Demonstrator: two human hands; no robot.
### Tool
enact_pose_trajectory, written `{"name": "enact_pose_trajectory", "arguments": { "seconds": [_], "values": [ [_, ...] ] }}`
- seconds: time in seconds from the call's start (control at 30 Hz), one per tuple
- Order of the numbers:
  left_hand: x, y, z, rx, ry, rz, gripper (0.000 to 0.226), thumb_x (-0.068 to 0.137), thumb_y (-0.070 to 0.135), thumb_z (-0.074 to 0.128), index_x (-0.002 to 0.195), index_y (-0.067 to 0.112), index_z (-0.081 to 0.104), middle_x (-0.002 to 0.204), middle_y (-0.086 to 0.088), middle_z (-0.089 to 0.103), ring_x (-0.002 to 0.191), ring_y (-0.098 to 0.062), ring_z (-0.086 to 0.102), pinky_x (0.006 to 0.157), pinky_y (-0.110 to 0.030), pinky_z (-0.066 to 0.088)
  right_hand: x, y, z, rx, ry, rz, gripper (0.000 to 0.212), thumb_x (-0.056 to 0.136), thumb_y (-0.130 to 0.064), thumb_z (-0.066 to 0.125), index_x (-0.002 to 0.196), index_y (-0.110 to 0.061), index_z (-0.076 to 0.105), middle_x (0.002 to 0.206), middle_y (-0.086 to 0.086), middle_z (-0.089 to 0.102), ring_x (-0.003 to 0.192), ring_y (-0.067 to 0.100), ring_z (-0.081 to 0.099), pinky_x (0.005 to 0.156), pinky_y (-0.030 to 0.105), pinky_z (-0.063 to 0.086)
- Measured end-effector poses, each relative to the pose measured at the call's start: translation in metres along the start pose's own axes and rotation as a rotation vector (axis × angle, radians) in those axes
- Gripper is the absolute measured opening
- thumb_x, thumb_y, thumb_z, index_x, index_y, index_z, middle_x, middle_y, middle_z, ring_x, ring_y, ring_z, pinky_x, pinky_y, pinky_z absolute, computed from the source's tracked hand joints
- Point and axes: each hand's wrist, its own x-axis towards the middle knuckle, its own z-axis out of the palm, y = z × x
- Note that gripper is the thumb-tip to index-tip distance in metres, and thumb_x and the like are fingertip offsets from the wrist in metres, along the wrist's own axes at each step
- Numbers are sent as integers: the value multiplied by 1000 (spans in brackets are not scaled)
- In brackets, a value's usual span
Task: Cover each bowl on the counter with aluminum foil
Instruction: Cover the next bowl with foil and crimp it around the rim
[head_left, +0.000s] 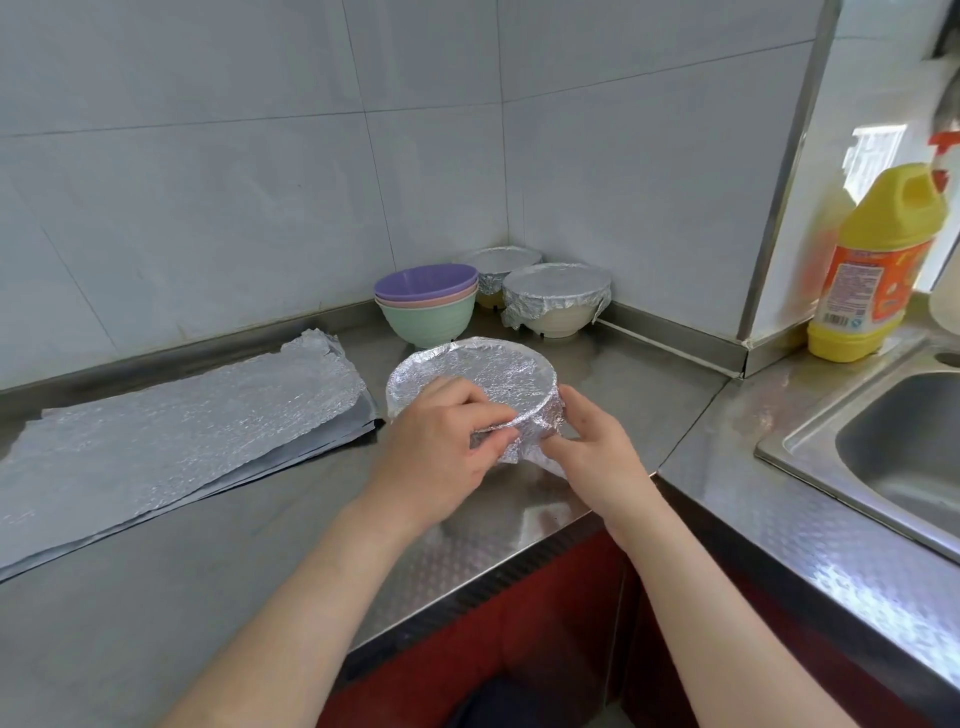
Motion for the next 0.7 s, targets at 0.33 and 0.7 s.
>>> {"name": "enact_pose_trajectory", "arguments": {
  "seconds": [0.33, 0.7],
  "values": [
    [2, 11, 8, 50, 18, 14, 15, 82, 28, 66, 90, 19, 76, 79, 7, 58, 82, -13, 51, 68, -31, 46, 1, -11, 31, -336, 286, 36, 19, 86, -4, 43, 89, -8, 61, 80, 10, 66, 76, 31, 53, 71, 39, 46],
    [8, 22, 14, 95, 17, -35, 32, 86, 38, 52, 76, 15, 72, 74, 4, 57, 75, -20, 53, 61, -30, 42, 2, -24, 52, 552, 133, 394, 108, 58, -73, 49, 146, -13, 34, 136, -11, 39, 134, 12, 41, 114, 35, 32]
  ]
}}
